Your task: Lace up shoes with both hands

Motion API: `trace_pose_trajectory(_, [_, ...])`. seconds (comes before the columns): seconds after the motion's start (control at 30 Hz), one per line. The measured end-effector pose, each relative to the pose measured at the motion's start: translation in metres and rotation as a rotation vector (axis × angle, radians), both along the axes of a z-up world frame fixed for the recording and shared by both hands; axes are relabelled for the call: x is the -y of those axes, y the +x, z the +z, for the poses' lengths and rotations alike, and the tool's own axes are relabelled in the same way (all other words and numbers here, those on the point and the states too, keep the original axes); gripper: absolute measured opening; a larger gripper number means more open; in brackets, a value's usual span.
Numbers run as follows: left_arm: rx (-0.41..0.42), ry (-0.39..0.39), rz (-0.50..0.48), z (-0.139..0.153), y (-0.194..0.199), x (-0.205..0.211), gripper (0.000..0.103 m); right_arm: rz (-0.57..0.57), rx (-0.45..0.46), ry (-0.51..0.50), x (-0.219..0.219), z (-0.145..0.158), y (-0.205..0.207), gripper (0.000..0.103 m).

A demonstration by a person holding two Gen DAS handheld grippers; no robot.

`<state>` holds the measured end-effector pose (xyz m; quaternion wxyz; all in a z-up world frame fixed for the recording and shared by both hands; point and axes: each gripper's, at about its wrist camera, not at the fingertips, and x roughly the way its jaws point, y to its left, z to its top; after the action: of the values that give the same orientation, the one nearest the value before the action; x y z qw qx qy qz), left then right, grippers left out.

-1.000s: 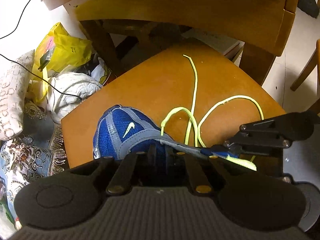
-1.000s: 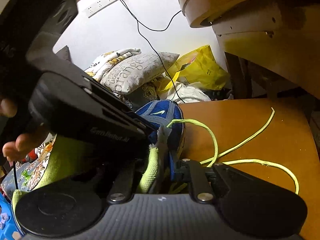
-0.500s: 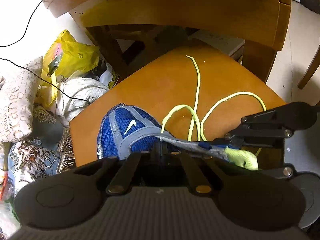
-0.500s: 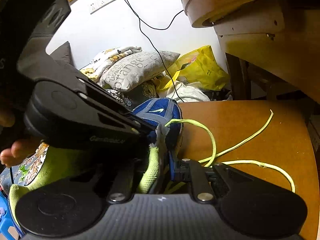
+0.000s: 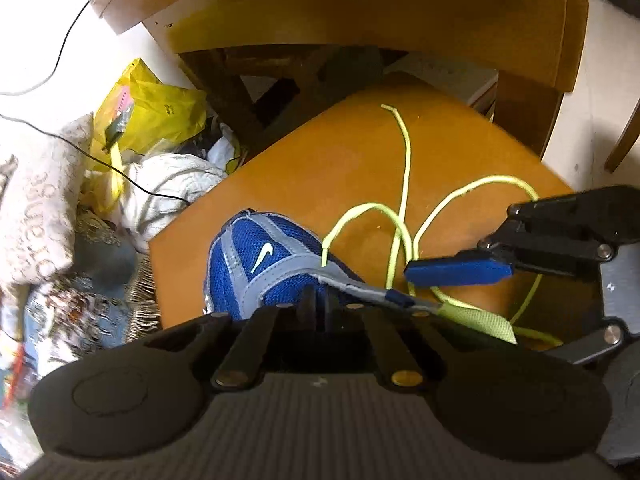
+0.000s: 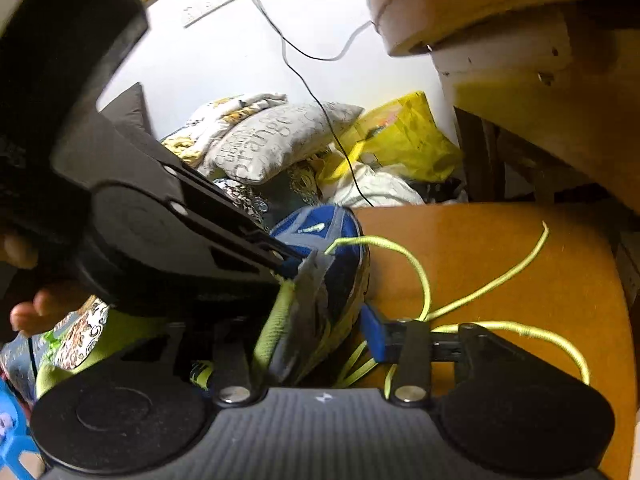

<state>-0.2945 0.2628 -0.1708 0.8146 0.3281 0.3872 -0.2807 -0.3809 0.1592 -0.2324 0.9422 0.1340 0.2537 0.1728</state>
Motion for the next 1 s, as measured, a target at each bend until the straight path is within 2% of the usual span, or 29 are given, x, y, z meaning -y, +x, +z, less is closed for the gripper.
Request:
trace_pose_trajectory(0.07, [-0.029, -0.041, 0.023, 0.003, 0.005, -0.007, 0.005, 0.044, -0.006, 0.071, 0.011, 0.002, 0.000, 0.042])
trace_pose_trajectory(0.2, [-0.077, -0.098, 0.079, 0.005, 0.016, -0.021, 0.005, 0.158, -0.093, 0.318, 0.038, 0.003, 0.011, 0.040])
trace_pose_trajectory(0.33, [-0.074, -0.130, 0.098, 0.005, 0.017, -0.034, 0.005, 0.238, -0.128, 0.416, 0.048, 0.010, 0.011, 0.039])
trace_pose_trajectory(0.43, [-0.058, -0.129, 0.086, 0.000, 0.015, -0.038, 0.006, 0.247, -0.138, 0.490, 0.061, 0.015, 0.009, 0.039])
trace_pose_trajectory(0.53, [-0.039, -0.161, 0.081, -0.004, 0.011, -0.042, 0.006, 0.203, -0.164, 0.590, 0.078, 0.021, 0.016, 0.040])
trace_pose_trajectory(0.57, [-0.035, -0.177, 0.082, -0.005, 0.011, -0.043, 0.006, 0.179, -0.180, 0.601, 0.081, 0.024, 0.021, 0.040])
trace_pose_trajectory(0.73, [-0.067, -0.289, 0.086, -0.005, 0.014, -0.056, 0.006, 0.042, -0.218, 0.483, 0.062, 0.038, 0.045, 0.035])
trace_pose_trajectory(0.93, [-0.061, -0.317, 0.068, -0.006, 0.011, -0.058, 0.007, -0.057, -0.264, 0.419, 0.041, 0.038, 0.064, 0.035])
trace_pose_trajectory(1.0, [-0.061, -0.325, 0.056, -0.007, 0.011, -0.059, 0.007, -0.070, -0.278, 0.398, 0.042, 0.029, 0.069, 0.030])
